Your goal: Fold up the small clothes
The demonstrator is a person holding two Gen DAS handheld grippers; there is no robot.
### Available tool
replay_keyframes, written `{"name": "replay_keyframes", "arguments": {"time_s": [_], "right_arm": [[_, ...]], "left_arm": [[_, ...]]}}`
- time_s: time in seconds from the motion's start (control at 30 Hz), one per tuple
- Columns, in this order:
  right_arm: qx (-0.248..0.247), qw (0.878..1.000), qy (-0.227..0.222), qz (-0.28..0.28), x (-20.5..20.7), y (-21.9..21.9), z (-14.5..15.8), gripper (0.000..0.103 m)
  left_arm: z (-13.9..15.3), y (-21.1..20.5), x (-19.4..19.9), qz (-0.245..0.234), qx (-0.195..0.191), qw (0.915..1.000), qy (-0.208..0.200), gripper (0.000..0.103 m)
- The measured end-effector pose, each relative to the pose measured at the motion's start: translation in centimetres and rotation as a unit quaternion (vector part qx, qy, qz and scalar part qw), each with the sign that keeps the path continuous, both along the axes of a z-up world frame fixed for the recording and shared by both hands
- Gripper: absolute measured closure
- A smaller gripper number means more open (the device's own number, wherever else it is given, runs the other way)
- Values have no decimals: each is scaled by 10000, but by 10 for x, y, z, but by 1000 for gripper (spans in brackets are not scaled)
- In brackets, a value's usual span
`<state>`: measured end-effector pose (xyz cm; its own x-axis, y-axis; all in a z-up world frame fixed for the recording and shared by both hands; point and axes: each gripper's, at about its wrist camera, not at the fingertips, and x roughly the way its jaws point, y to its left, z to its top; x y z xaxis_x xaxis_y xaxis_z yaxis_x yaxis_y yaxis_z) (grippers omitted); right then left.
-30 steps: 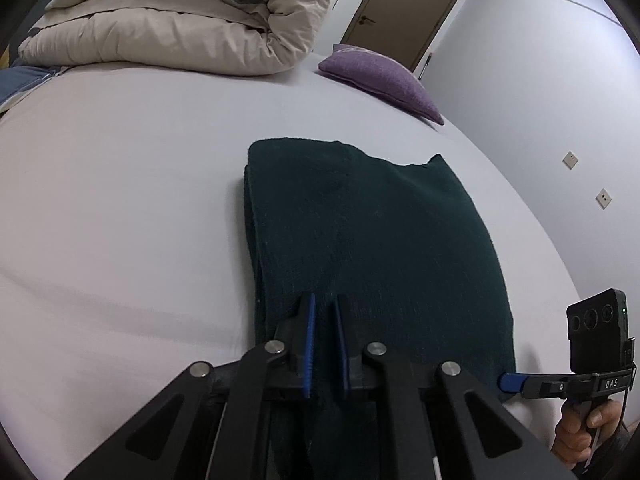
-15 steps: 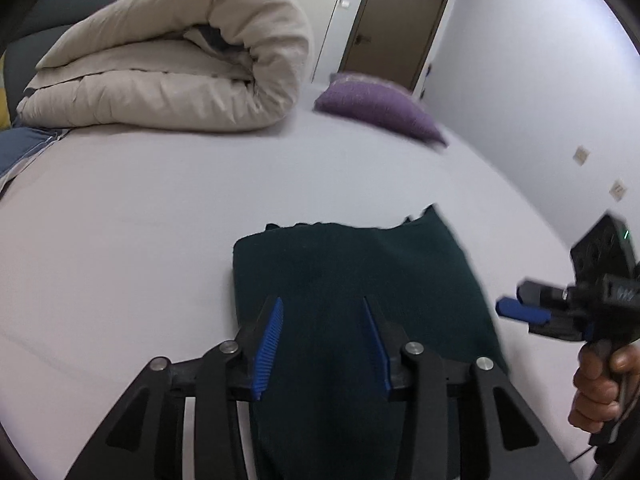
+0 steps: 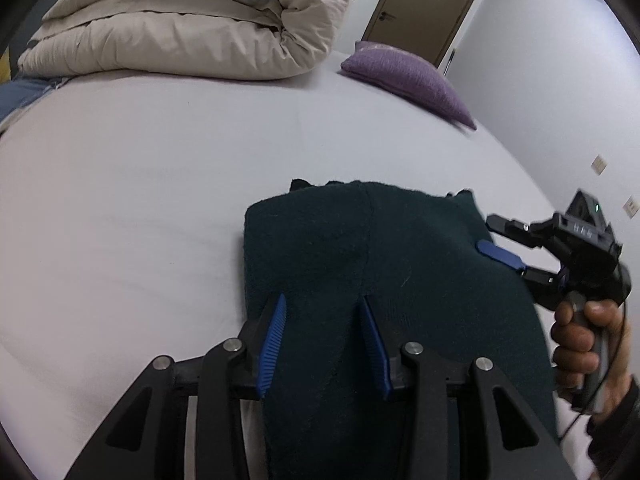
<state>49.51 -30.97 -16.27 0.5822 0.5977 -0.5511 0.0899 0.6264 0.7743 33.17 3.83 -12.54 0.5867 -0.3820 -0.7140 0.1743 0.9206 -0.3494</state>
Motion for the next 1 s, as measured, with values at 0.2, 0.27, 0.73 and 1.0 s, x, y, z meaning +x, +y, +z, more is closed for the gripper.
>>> {"name": "replay_keyframes", "arguments": {"time_s": [0.2,0.27,0.73,1.0], "right_arm": [[-344,9954,58,-897,-41,-49,8,41],[-238,9973,32,-687,-61,-57,11,41],[139,9965,437,693,-132,-28,-13,40],[348,9957,460,718,-148,-20,-22,39]], "left_arm": [[16,36,-19,382,-505,9980,34,53],[18,51,-28,490,-571,9971,71,46],[-12,52,-20,-10,-1403,9828,1198,24],[-22,42,3,-343,-2008,9630,1764,28]]}}
